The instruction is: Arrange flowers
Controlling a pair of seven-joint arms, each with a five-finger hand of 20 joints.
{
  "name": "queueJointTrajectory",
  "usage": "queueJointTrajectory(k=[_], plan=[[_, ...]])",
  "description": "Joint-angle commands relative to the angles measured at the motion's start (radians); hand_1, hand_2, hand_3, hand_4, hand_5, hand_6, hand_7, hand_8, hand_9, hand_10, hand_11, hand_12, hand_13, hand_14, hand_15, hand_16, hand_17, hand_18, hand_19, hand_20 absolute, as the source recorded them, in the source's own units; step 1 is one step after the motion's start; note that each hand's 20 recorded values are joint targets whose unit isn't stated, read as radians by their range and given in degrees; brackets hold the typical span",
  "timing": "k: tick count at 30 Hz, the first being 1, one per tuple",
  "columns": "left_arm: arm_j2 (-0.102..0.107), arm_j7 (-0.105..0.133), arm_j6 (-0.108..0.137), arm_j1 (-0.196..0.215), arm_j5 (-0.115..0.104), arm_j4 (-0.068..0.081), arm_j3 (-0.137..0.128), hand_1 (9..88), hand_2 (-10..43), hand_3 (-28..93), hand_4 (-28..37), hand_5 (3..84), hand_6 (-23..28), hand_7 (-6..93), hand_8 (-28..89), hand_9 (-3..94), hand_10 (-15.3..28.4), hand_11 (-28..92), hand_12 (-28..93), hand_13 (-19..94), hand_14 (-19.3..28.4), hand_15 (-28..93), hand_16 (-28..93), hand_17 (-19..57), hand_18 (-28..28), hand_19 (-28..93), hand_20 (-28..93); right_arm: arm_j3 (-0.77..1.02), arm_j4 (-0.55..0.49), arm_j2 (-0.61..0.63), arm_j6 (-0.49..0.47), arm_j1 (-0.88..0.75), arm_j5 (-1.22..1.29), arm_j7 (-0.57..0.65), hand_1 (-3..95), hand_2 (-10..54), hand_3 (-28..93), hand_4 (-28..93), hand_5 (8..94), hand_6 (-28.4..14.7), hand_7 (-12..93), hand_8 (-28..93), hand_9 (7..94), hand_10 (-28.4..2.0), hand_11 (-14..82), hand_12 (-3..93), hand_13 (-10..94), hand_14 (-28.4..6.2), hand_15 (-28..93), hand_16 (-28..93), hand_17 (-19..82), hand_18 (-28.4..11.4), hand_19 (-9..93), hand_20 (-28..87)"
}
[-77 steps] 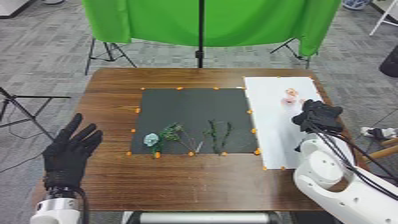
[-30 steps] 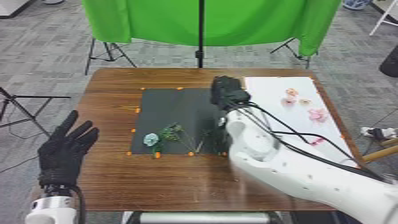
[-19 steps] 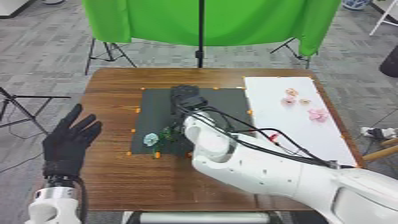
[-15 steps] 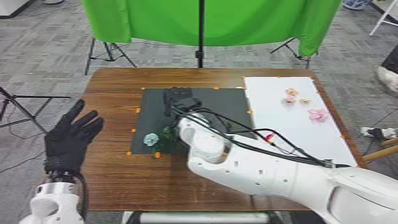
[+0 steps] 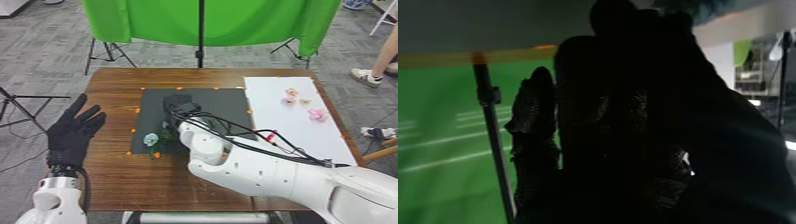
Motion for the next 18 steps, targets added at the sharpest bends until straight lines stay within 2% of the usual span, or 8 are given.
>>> queueJointTrajectory(k=[1,5,6,7,8,9,14,18], plan=[[-0.024,0.013,0.016,0.077,-0.005,-0.016,-0.010,18.8,7.4,80,-28.3,34.1,6.8,7.5,-8,31.7,19.3,23,11,20,27.1,54,-10,-8.0,28.4,57,3,-0.025,-0.026,-0.015,0.164,0.091,-0.075,0.073,52.2,-9.5,59,-28,74.3,0.9,18,-2,82.9,-8.3,23.8,25.6,71,-5.8,66,21,30,-18.9,84,42],[-0.036,0.025,0.023,0.099,-0.009,-0.022,-0.013,18.8,7.4,80,-28.3,34.1,6.8,7.5,-8,31.7,19.3,23,11,20,27.1,54,-10,-8.0,28.4,57,3,0.039,-0.086,0.026,0.139,0.094,-0.066,0.081,44.9,-9.5,68,-28,72.4,0.6,17,-8,80.1,-10.7,31.5,18.9,70,-7.3,68,21,29,-20.2,85,42],[-0.041,0.017,0.020,0.095,-0.006,-0.021,-0.016,18.8,7.5,80,-28.3,34.1,6.8,7.5,-8,31.7,19.3,23,11,20,27.1,54,-10,-8.0,28.4,57,3,0.064,-0.115,0.051,0.119,0.089,-0.057,0.086,42.8,-9.5,70,-28,71.3,0.5,17,-11,79.0,-11.2,32.2,18.1,69,-8.1,69,21,28,-20.8,86,42],[-0.038,0.030,0.024,0.104,-0.009,-0.023,-0.014,18.8,7.5,80,-28.3,34.1,6.8,7.5,-8,31.7,19.3,23,11,20,27.1,54,-10,-8.0,28.4,57,3,0.076,-0.141,0.074,0.123,0.088,-0.048,0.105,41.2,-9.5,71,-28,70.0,0.4,17,-12,77.8,-11.4,32.5,17.8,67,-8.7,70,21,27,-21.2,86,42],[-0.044,0.022,0.020,0.103,-0.006,-0.023,-0.018,18.8,7.4,80,-28.3,34.1,6.8,7.6,-8,31.7,19.3,23,11,20,27.1,54,-10,-8.0,28.4,57,3,0.120,-0.174,0.103,0.108,0.062,-0.045,0.099,39.8,-9.5,71,-28,68.4,0.3,17,-13,76.0,-12.3,32.3,17.5,66,-9.7,71,20,26,-21.7,86,43],[-0.044,0.029,0.021,0.110,-0.010,-0.025,-0.017,18.8,7.4,80,-28.3,34.1,6.8,7.6,-8,31.7,19.3,23,11,20,27.1,54,-10,-8.0,28.4,57,3,0.130,-0.206,0.140,0.112,0.061,-0.026,0.110,38.9,-9.5,72,-28,67.3,0.2,17,-13,75.1,-12.9,32.0,17.3,65,-10.2,71,20,25,-22.1,86,43],[-0.055,0.030,0.019,0.129,-0.010,-0.029,-0.020,18.8,7.4,80,-28.3,34.0,6.7,7.6,-8,31.6,19.3,23,11,20,27.1,54,-10,-8.0,28.4,57,3,0.319,-0.368,0.331,0.060,-0.095,-0.027,0.127,35.5,-9.5,73,-28,63.0,-0.7,15,-12,69.4,-14.8,30.2,16.2,60,-12.2,74,18,22,-22.9,85,44],[-0.054,0.037,0.020,0.140,-0.014,-0.029,-0.013,18.7,7.4,80,-28.3,34.0,6.8,7.7,-8,31.6,19.3,23,11,20,27.1,54,-10,-8.0,28.4,57,3,0.482,-0.448,0.467,0.058,-0.260,-0.036,0.155,34.3,-9.5,75,-28,60.8,-1.0,15,-12,65.0,-16.2,28.4,15.6,56,-13.4,73,17,19,-23.0,83,45]])
